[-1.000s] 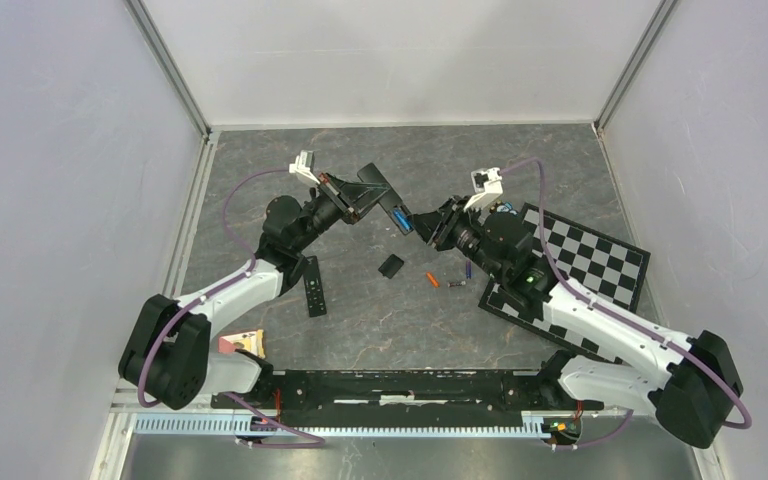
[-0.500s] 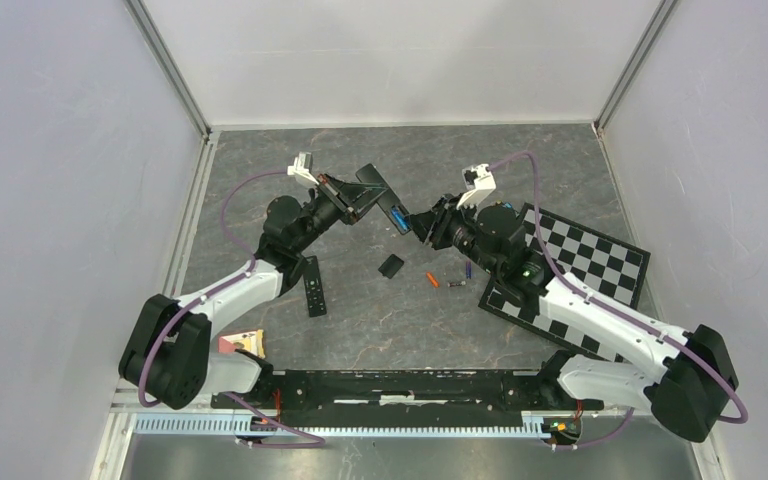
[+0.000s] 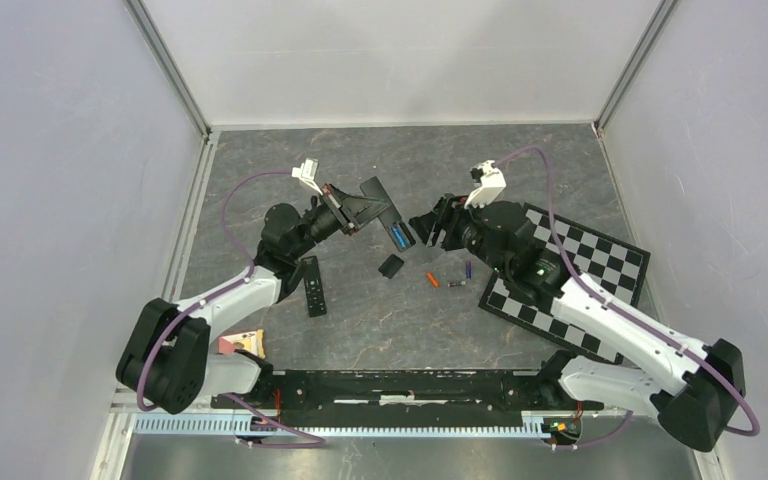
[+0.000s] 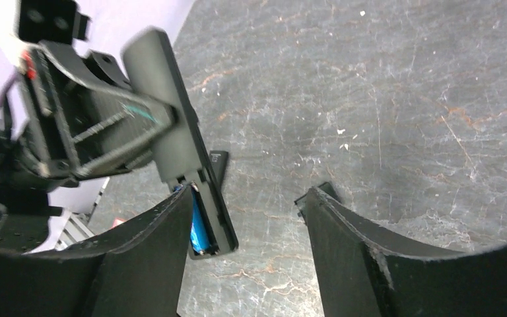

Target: Load the batteries into the remote control

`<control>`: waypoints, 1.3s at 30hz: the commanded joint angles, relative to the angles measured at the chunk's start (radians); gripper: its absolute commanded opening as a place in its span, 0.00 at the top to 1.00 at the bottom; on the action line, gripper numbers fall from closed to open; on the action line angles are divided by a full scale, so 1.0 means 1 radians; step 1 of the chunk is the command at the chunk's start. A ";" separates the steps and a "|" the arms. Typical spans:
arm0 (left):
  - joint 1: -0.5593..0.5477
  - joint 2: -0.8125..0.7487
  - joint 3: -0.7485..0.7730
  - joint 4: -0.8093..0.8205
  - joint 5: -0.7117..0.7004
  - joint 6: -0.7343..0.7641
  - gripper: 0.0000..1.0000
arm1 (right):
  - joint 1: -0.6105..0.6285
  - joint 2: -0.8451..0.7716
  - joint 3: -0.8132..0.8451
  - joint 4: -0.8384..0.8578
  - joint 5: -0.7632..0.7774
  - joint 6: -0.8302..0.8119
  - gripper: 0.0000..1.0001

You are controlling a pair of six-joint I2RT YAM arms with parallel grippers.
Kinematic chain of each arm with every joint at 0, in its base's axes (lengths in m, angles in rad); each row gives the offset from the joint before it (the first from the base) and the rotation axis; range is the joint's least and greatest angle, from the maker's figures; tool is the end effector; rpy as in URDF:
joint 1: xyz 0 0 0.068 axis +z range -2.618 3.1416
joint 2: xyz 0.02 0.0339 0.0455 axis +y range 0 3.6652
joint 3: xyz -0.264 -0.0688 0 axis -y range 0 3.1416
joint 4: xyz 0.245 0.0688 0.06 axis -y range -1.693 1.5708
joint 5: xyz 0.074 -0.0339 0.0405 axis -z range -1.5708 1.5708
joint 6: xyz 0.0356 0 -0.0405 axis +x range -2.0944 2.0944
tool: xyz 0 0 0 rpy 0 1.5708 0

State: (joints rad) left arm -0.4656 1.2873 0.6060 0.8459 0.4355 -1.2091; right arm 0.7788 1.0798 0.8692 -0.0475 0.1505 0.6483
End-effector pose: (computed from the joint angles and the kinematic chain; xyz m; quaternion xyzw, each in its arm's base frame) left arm 0.2426 -0.1387 0.2767 -0.0758 0.6481 -0.6468 0.3948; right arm 0.1840 0.1741 0.3259 -0.0057 0.7913 0.3532 0.4990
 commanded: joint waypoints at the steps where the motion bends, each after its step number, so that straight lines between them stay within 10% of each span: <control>1: 0.016 -0.022 -0.023 0.069 0.119 0.135 0.98 | -0.013 -0.076 0.004 0.040 -0.057 0.019 0.30; 11: 0.038 -0.015 -0.080 0.246 0.321 0.240 0.98 | -0.024 -0.098 -0.036 -0.089 0.066 -0.125 0.28; 24: 0.072 -0.145 -0.141 -0.020 0.029 0.283 0.98 | -0.039 0.215 -0.080 -0.153 0.003 -0.407 0.47; 39: 0.082 -0.168 -0.108 -0.119 0.041 0.330 0.98 | -0.009 0.487 -0.062 -0.135 -0.049 -0.475 0.50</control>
State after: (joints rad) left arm -0.3916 1.1362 0.4595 0.7109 0.4755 -0.9310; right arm 0.7597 1.5410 0.7719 -0.2043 0.0883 0.2035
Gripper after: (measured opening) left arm 0.146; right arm 0.521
